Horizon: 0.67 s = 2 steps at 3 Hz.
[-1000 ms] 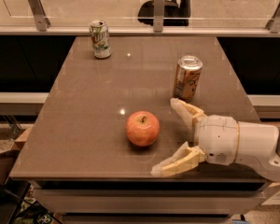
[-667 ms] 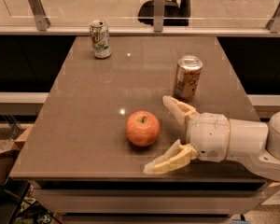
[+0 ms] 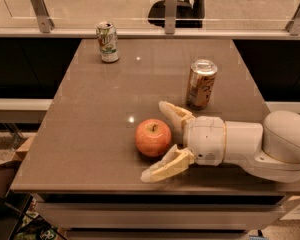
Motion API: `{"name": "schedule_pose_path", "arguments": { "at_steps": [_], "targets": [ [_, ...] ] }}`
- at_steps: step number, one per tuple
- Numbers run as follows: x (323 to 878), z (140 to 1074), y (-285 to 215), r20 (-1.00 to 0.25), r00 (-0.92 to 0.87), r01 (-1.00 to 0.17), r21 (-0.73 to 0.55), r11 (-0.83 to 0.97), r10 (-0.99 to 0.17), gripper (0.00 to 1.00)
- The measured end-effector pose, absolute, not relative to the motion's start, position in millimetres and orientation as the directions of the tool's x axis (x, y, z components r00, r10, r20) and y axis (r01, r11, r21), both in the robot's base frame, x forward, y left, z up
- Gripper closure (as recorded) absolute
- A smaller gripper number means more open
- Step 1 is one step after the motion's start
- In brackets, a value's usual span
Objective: Move apple near 7up can
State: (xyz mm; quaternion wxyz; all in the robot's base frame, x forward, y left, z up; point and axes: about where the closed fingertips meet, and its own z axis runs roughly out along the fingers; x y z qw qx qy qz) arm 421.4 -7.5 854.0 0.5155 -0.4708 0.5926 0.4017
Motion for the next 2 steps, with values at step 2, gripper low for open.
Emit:
{"name": "schedule_pose_path", "arguments": {
  "at_steps": [2],
  "targets": [
    [419.8,856.0,-3.1,-0.989,-0.02,-0.974,-0.014,0.225,-0.146,0.41]
  ]
}}
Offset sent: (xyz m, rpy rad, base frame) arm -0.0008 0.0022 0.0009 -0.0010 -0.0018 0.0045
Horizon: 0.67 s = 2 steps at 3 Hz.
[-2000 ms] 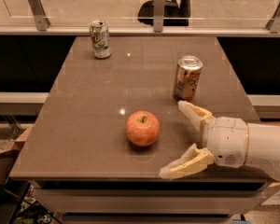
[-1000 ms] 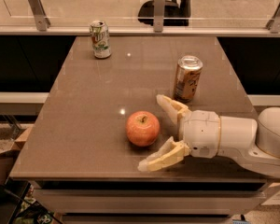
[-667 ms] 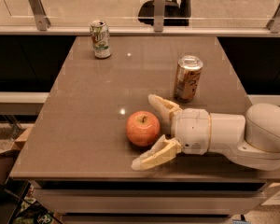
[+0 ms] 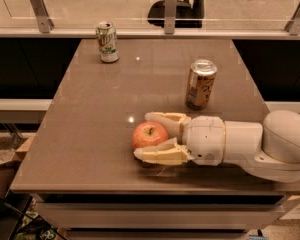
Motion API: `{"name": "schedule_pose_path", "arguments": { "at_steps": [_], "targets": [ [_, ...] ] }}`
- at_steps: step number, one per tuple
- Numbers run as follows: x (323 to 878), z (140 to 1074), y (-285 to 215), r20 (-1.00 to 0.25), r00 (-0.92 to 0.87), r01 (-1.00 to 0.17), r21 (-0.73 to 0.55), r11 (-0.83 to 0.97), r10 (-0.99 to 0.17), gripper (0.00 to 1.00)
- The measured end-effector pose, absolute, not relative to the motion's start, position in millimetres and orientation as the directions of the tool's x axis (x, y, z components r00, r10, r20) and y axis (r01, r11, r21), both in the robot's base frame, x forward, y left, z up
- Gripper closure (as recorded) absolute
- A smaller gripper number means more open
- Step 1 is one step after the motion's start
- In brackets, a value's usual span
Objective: Move apple near 7up can
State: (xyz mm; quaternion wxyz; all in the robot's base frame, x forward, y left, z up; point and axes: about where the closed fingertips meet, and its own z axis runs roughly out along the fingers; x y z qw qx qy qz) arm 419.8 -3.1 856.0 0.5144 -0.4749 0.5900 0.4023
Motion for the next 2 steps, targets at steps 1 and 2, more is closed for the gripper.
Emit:
{"name": "schedule_pose_path", "arguments": {
  "at_steps": [1,2],
  "targets": [
    [419.1,856.9,-1.1,-0.989,-0.017,-0.975,-0.016,0.221,-0.148,0.64],
    [418.4,857.9,0.9,-0.989,-0.015,-0.976,-0.018,0.218,-0.149,0.87]
  ]
}}
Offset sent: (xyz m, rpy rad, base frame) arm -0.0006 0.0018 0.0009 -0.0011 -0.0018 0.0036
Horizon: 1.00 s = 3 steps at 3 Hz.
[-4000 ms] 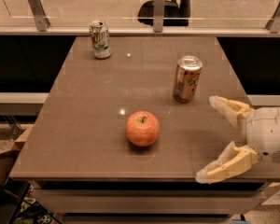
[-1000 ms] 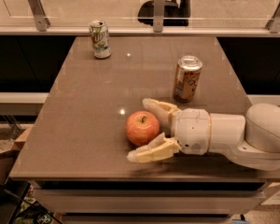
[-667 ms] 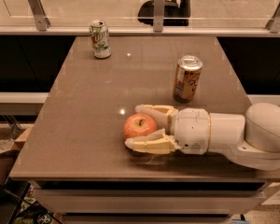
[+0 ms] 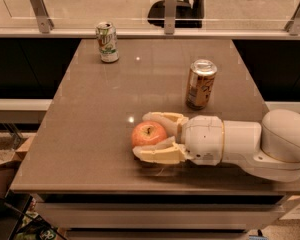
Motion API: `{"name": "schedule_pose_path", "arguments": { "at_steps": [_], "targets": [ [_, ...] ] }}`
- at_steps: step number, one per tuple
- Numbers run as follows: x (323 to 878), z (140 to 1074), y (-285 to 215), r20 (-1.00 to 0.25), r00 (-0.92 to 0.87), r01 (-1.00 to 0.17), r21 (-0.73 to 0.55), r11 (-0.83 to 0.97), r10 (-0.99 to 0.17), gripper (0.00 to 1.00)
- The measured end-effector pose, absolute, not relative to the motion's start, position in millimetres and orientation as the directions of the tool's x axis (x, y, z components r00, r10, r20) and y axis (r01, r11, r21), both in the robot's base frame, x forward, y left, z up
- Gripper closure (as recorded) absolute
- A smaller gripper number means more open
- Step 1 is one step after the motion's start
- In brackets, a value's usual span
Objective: Move apple near 7up can
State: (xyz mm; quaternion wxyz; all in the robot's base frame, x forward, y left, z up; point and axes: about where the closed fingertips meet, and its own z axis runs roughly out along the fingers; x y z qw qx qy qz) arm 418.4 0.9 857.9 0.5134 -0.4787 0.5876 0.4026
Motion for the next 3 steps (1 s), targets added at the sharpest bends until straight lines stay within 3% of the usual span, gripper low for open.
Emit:
{"name": "schedule_pose_path", "arguments": {
  "at_steps": [1,3],
  "targets": [
    [418,859,3,-0.989,-0.012,-0.977,-0.02,0.214,-0.15,1.0],
    [416,886,7,-0.98,0.006,-0.976,-0.049,0.214,-0.201,1.0]
  ]
}}
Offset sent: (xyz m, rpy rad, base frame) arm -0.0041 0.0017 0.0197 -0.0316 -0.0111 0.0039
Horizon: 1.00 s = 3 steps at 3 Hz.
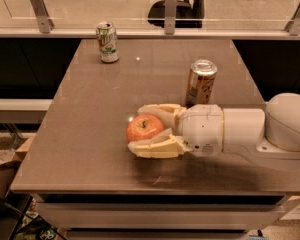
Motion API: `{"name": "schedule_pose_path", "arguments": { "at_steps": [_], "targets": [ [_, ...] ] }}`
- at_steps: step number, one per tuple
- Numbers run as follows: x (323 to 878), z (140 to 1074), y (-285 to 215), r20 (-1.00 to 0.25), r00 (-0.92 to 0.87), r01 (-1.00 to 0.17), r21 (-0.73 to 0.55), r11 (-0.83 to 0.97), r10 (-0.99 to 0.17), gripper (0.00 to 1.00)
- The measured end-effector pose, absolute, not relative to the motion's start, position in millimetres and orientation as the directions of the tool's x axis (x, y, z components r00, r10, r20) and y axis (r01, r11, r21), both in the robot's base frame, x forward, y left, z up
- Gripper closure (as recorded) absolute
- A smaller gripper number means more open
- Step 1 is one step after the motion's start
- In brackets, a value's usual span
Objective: Move apple near 7up can
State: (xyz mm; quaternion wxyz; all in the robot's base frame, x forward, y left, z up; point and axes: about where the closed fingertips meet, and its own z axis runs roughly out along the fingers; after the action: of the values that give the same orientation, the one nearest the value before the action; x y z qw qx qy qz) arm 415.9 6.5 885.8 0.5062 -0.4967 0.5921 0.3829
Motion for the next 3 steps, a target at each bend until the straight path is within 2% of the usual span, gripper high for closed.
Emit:
{"name": "schedule_pose_path", "arguments": {
  "at_steps": [3],
  "targets": [
    [470,968,-1,-0.957,0.11,-0.971,-0.161,0.177,-0.267,1.0]
  ]
}}
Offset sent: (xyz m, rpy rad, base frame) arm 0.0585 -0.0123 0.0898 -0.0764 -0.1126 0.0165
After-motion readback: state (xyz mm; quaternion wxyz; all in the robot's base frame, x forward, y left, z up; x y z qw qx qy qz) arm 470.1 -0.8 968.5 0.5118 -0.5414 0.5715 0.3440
